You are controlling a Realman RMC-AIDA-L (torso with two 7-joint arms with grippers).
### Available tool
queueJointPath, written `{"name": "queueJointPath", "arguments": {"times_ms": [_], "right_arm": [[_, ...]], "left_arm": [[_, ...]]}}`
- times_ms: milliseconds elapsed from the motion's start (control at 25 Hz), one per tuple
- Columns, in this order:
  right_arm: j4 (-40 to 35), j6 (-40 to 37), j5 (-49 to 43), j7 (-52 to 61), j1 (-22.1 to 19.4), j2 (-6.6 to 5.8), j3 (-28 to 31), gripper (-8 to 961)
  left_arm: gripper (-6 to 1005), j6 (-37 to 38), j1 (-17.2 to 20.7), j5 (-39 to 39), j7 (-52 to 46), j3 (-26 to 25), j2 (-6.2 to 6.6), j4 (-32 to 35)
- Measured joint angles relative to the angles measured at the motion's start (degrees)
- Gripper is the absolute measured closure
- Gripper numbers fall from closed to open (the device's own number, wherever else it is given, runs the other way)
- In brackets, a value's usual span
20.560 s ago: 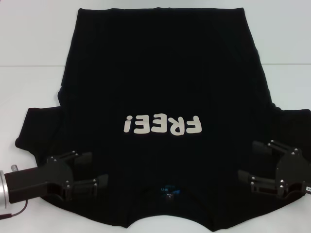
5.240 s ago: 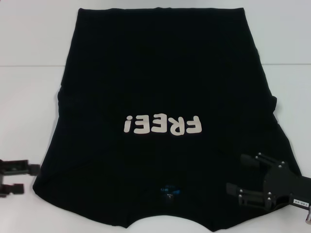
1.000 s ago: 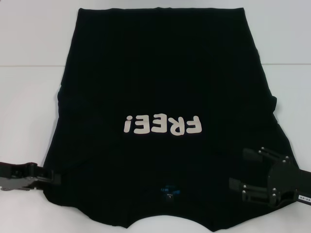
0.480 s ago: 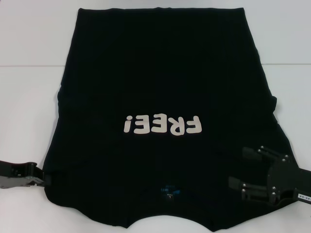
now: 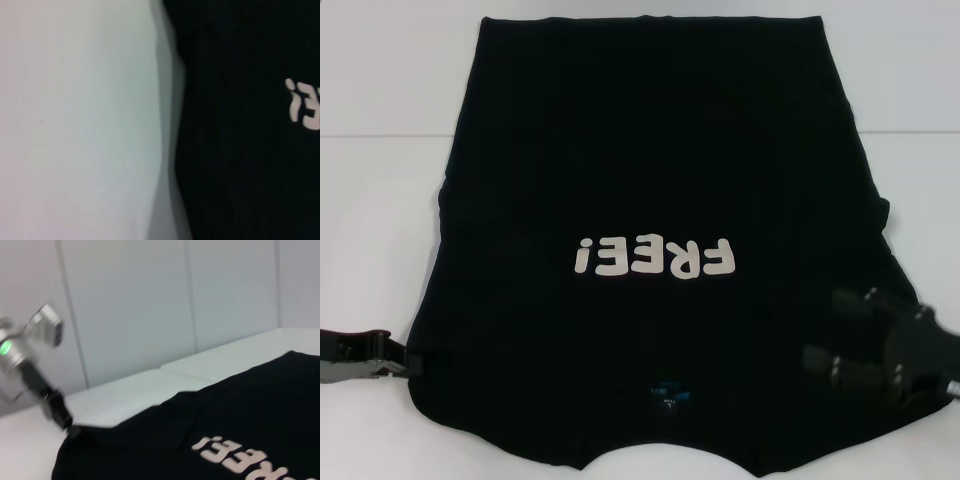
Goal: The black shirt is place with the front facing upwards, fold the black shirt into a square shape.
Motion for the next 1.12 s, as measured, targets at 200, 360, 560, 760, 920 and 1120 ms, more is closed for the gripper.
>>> {"name": "queueJointPath", "arguments": {"times_ms": [200, 360, 560, 760, 920, 1120], "right_arm": [[-12.82, -1.98, -1.45, 23.22, -0.47, -0.67, 0.15, 41], [-24.27, -3.64, -9.79, 49.35, 1.69, -3.04, -0.25, 42], [-33.07, -11.0, -29.74, 74.47, 9.56, -5.36, 0.87, 44], [-35.65, -17.62, -49.51, 82.51, 16.73, -5.09, 2.31, 45], [-34.68, -17.61, -55.5, 83.2, 18.49, -4.5, 1.99, 86], [-31.21, -15.46, -56.43, 83.13, 17.71, -4.39, 2.14, 164]], "left_arm": [[931, 1.02, 0.02, -2.13, 2.94, -3.48, 0.52, -1.98], [946, 1.66, 0.19, -3.58, 4.63, -5.4, 1.54, -3.95], [947, 2.64, 0.42, -3.7, 7.23, -7.82, 2.33, -5.22], [948, 3.44, 0.91, -3.83, 8.36, -8.58, 2.48, -5.23], [949, 3.59, 1.23, -5.03, 8.96, -8.61, 2.5, -5.27], [949, 3.64, 1.34, -5.66, 9.23, -8.64, 2.5, -5.33]]}}
